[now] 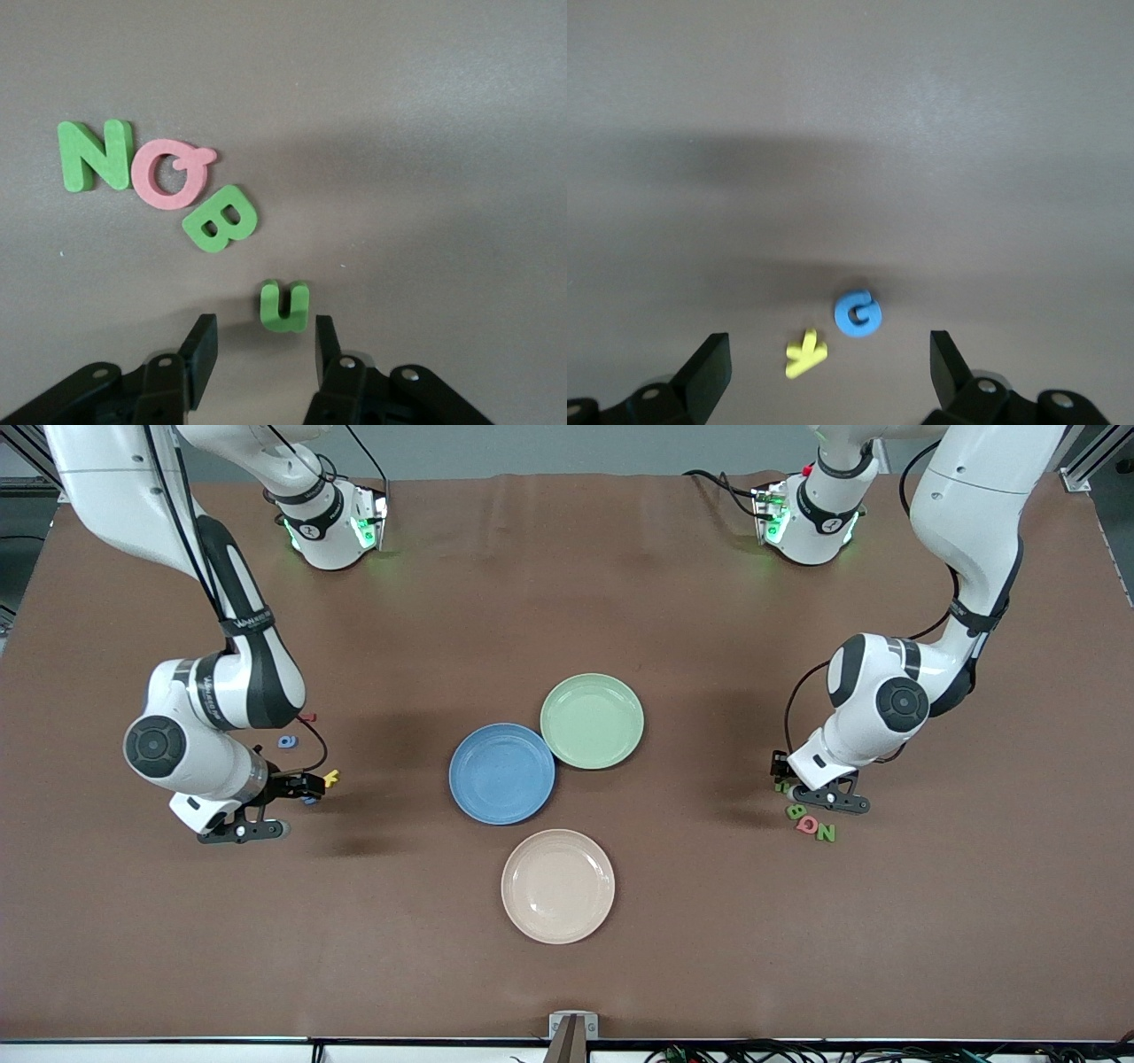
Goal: Sort letters by color into matching plates
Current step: 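Grasp green u with the left gripper while the right gripper grasps blue letter, then release the green u onto the green plate with the left gripper, then release the blue letter onto the blue plate with the right gripper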
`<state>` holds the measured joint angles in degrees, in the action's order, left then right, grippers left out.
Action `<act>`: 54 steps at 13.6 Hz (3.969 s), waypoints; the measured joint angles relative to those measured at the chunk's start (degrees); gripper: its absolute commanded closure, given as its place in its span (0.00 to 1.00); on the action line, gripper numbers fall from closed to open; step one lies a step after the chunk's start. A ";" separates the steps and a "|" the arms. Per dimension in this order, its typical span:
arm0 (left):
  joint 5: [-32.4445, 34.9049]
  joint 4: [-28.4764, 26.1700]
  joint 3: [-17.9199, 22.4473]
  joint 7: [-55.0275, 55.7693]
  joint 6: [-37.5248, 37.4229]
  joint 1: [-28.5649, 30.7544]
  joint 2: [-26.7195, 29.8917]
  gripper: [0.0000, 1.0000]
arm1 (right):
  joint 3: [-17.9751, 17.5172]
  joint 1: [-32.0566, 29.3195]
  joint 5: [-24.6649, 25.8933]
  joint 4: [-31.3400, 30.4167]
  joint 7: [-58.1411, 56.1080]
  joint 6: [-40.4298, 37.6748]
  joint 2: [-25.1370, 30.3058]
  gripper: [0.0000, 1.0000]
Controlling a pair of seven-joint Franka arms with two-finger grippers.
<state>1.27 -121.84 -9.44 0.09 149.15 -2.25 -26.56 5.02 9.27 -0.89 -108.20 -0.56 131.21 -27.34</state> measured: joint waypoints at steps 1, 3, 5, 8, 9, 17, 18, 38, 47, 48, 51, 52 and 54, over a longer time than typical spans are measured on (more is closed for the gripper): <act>0.00 0.22 0.00 0.00 0.00 -0.02 -0.27 0.48 | 0.00 0.00 -0.16 -0.85 0.03 1.82 -0.60 0.02; 0.00 0.68 0.00 0.01 0.01 -0.30 -0.83 0.50 | 0.00 -0.01 -0.44 -2.34 0.14 4.10 -1.30 0.03; 0.00 0.83 0.00 0.06 0.01 -0.69 -0.99 0.50 | 0.02 -0.03 -1.39 -3.64 0.17 5.51 -1.69 0.04; 0.00 0.90 0.01 0.10 0.01 -0.78 -1.40 0.52 | 0.05 -0.25 -1.81 -5.59 0.19 7.42 -1.82 0.06; 0.00 1.00 0.02 0.10 0.01 -0.78 -1.60 0.52 | 0.06 -0.38 -1.97 -5.86 0.19 7.73 -1.86 0.07; 0.00 1.36 0.07 0.10 0.02 -0.78 -2.06 0.97 | 0.10 -1.64 -4.75 -6.25 0.22 10.82 -3.82 0.18; 0.00 1.37 0.07 0.10 0.01 -0.78 -2.06 0.98 | 0.10 -1.65 -4.92 -6.25 0.22 10.89 -3.95 0.21; 0.00 5.38 -4.59 43.69 -9.94 -22.09 4.51 0.99 | 0.22 -1.84 -5.07 -6.19 0.24 11.82 -4.38 0.81; 0.00 5.43 -4.69 59.00 -2.92 -29.89 -0.51 0.35 | -0.26 0.13 -5.12 -1.44 2.41 0.78 -1.66 0.82; 0.00 5.47 -4.69 60.21 -2.82 -30.21 -0.72 0.00 | -0.33 1.19 -5.12 -0.61 4.65 -1.34 -0.60 0.82; 0.00 5.90 -4.60 63.27 -2.63 -30.58 -0.82 0.00 | -0.64 6.25 -5.12 -0.19 14.57 -4.63 1.71 0.82; 0.00 6.41 -4.35 63.39 -2.62 -30.40 -0.77 0.00 | -0.72 8.31 -5.13 -0.11 18.46 -4.99 1.87 0.82; 0.05 7.72 -3.66 63.40 -2.55 -28.75 -0.21 0.00 | -0.84 13.18 -5.15 0.23 27.29 -5.00 1.85 0.82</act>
<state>1.32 -114.12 -13.10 63.50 146.61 -31.00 -26.77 4.18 22.44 -6.04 -107.97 26.73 126.21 -25.49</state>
